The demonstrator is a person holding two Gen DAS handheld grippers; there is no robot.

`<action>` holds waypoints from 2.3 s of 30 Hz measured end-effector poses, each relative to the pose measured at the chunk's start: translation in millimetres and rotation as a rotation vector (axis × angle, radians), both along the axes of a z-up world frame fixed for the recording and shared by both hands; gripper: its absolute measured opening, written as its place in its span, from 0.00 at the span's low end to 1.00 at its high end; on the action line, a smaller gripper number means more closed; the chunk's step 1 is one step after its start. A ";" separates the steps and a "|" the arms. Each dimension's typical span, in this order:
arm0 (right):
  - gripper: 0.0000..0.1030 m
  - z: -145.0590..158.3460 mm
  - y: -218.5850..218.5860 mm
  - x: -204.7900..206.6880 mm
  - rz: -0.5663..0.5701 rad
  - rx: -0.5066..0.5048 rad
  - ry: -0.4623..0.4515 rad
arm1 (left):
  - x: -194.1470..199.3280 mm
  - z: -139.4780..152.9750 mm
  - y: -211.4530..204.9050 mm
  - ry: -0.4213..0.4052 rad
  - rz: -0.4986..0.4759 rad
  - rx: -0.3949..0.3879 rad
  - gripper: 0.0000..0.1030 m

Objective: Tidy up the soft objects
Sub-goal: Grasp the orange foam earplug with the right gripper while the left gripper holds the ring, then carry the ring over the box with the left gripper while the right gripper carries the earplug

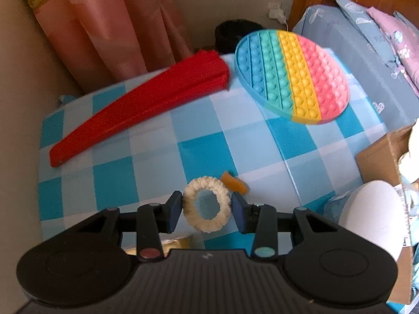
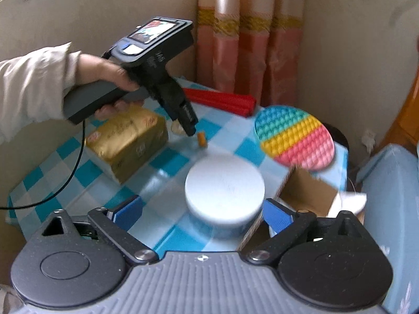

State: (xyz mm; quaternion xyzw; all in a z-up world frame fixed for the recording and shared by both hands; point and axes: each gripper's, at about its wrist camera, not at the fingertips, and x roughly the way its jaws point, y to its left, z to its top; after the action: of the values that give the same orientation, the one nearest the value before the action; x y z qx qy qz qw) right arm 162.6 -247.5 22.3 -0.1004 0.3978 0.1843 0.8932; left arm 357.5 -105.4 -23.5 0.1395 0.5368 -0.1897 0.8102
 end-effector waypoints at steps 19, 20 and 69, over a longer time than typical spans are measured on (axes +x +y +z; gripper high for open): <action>0.51 -51.5 63.8 169.6 0.149 -0.110 0.151 | 13.8 36.3 40.0 -0.074 0.079 -0.027 0.39; 0.49 -56.0 67.5 176.4 0.156 -0.123 0.159 | 14.9 36.4 41.5 -0.075 0.084 -0.026 0.39; 0.14 18.3 6.8 51.7 0.101 -0.071 0.174 | -72.3 78.3 20.0 -0.106 -0.040 -0.062 0.39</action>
State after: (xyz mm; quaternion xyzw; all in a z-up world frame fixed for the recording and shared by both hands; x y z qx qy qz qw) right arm 214.3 -240.7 40.6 -0.1355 0.4746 0.2227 0.8407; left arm 285.2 -85.5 54.8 0.1350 0.4840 -0.2147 0.8375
